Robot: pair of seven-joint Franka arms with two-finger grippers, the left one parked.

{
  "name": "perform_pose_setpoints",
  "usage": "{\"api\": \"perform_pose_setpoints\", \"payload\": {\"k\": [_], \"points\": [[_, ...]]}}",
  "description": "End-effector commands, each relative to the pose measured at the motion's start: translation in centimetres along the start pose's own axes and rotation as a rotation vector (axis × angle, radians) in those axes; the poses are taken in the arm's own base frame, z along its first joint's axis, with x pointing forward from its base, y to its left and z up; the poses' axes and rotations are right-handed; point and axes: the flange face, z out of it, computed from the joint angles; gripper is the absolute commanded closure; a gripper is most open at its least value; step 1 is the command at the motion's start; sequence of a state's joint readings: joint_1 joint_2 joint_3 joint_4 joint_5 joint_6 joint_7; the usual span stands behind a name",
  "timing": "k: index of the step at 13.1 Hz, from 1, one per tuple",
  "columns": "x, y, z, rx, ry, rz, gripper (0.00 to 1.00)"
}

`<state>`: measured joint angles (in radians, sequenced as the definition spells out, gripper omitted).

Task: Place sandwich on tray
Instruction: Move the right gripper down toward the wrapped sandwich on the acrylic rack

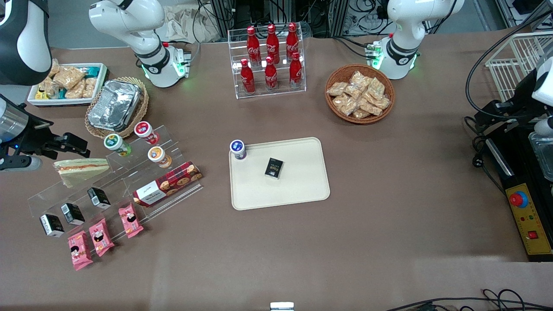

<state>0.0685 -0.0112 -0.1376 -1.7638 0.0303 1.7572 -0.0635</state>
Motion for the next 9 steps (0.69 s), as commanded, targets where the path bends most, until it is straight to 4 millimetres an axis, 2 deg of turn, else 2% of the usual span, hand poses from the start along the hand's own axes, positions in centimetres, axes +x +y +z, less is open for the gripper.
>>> {"api": "perform_pose_setpoints", "payload": {"k": [1,5,9], "points": [[0.3,0.6,-0.3,0.008,0.009,0.020,0.02],[0.7,1.5,-0.9,-0.001,0.045,0.045,0.02],[1.2,4.9,-0.8,0.008,0.094,0.285,0.02]]}}
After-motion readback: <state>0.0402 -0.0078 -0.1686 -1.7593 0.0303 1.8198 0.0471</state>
